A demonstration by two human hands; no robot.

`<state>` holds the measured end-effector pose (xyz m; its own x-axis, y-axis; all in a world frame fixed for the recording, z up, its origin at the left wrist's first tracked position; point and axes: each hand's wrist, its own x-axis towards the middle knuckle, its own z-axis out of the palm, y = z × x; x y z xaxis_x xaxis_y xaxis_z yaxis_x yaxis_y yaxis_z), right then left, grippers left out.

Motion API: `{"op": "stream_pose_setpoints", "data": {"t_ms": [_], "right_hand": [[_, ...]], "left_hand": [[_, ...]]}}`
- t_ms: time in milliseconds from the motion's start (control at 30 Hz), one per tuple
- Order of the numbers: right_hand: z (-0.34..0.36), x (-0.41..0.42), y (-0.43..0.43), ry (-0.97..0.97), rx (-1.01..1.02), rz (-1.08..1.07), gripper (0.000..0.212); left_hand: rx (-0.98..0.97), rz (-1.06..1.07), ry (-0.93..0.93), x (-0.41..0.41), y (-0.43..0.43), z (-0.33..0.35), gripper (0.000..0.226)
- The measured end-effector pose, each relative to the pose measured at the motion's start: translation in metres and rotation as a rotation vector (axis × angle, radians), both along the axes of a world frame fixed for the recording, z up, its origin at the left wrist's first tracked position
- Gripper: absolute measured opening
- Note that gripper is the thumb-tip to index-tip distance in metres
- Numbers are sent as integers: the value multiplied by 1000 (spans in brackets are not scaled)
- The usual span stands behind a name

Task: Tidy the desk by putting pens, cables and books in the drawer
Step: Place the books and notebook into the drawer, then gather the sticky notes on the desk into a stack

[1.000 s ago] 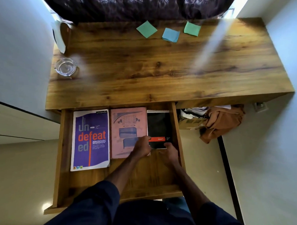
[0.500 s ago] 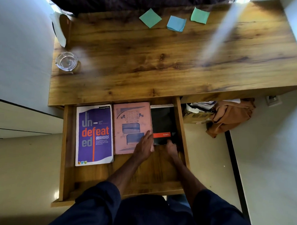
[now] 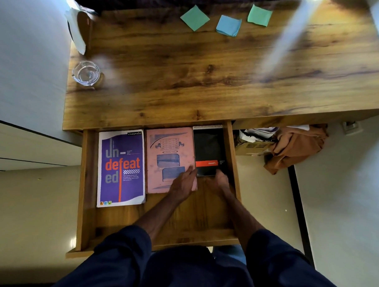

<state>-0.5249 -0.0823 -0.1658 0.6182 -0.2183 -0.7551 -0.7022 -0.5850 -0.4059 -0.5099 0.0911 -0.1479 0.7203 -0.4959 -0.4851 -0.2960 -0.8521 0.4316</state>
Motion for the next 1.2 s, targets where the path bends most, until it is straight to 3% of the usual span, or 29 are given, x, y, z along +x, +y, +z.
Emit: {"op": "stream_pose_setpoints", "data": {"t_ms": [133,333,567,800,933,1200], "right_hand": [[2,1,-1,34,-31,46,63],[5,-2,-3,9,-40,91,72],[17,-20,-12,-80,-35,136,53],[41,-51,-15,-280,27,46,38],[79,-49,-33,-387,14,5,34],[157,-18,-112,-585,-75,15,23]], "left_hand": [[135,-22,-62,-9,-14,10,61],[156,71,20,-10,-27,12,54],[155,-37,-42,-10,-22,17,60],[48,-26,-51,-27,-32,31,47],[-43,-14,-52,-16,-53,71,31],[-131,111,-227,12,-121,153,23]]}}
